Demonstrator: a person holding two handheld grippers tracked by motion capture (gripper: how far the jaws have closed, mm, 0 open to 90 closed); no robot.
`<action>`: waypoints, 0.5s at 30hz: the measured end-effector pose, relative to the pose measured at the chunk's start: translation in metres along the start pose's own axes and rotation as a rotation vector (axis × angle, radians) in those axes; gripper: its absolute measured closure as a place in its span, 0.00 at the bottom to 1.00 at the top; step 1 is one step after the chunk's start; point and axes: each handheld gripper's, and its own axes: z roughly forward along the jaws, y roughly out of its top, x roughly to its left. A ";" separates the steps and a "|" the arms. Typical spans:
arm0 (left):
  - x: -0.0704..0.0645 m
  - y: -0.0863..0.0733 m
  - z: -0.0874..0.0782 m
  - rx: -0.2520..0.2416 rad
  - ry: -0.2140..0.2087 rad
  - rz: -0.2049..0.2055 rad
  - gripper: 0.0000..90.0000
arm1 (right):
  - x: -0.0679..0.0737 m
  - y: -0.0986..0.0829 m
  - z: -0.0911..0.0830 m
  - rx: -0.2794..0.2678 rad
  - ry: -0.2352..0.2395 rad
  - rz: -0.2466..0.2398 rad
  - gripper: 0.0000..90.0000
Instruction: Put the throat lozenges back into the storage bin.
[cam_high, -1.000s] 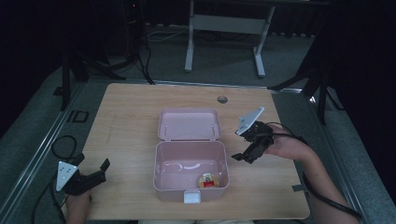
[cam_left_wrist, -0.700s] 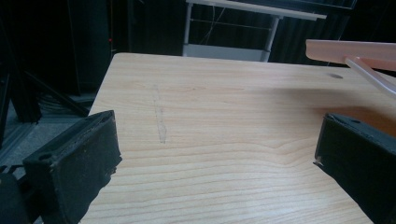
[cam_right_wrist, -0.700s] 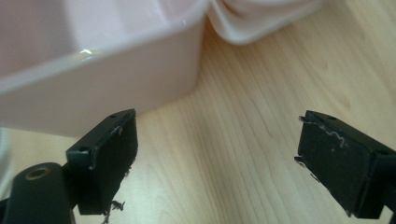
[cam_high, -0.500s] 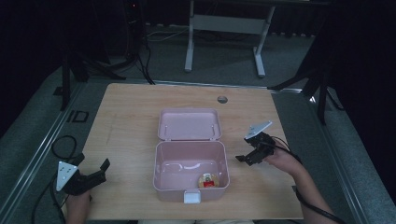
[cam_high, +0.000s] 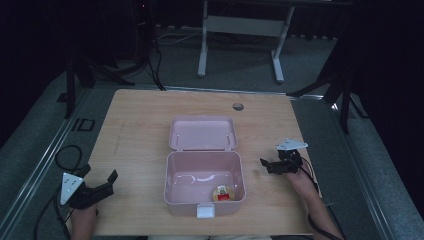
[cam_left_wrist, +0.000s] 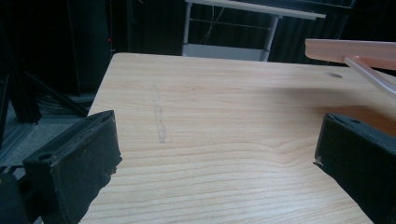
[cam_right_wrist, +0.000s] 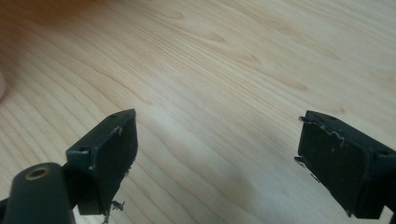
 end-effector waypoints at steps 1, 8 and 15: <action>0.000 0.000 0.000 0.000 0.000 0.000 0.00 | -0.001 -0.003 0.000 -0.005 -0.011 0.014 0.13; 0.000 0.000 0.000 0.000 0.001 -0.001 0.00 | -0.013 -0.018 -0.004 -0.074 -0.086 0.140 0.13; 0.000 0.000 0.000 -0.001 0.003 -0.002 0.00 | -0.024 -0.028 -0.012 -0.138 -0.211 0.227 0.13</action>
